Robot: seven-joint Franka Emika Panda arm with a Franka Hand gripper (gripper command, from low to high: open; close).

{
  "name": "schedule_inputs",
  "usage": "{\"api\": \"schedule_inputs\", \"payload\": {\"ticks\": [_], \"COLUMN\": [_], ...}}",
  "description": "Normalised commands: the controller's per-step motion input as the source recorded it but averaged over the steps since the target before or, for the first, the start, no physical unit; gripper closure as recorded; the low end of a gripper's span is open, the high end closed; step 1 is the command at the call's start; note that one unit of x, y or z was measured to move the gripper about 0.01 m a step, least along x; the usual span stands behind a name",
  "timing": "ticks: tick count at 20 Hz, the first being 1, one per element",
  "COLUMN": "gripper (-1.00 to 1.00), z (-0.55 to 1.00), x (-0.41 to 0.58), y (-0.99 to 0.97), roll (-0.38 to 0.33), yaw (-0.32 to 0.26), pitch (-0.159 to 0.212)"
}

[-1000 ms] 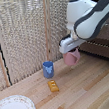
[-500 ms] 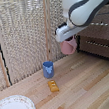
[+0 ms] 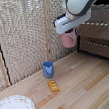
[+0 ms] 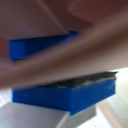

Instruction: Propose to navigate your clamp on the clench of the first drawer. Use gentle force to register to the cabinet. Send posterior your swing mandate till over it lurks, a cup of pink essence. Fortify your grip after aiming concentric with the pink cup’s periphery. Manoeuvre the pink towards the cabinet's top. Drop your compression till the cup is resting inside.

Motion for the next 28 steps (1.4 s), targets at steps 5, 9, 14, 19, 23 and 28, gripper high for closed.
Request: {"api": "schedule_inputs", "payload": {"ticks": [5,9,14,19,23,28], "gripper": [1.00,1.00,1.00,1.00,1.00,1.00], "z": [0.54,0.72,0.81,0.82,0.83,0.85], "x": [0.315,0.432,0.380,0.359,0.361,0.371], "y": [0.06,0.05,0.00,0.00,0.00,0.00], "roll": [0.075,-0.039,-0.063,-0.032,-0.049,-0.079], "yaw": [-0.248,-0.228,-0.251,-0.258,-0.260,-0.257], "pitch": [0.069,0.041,0.055,0.066,0.063,0.056]}}
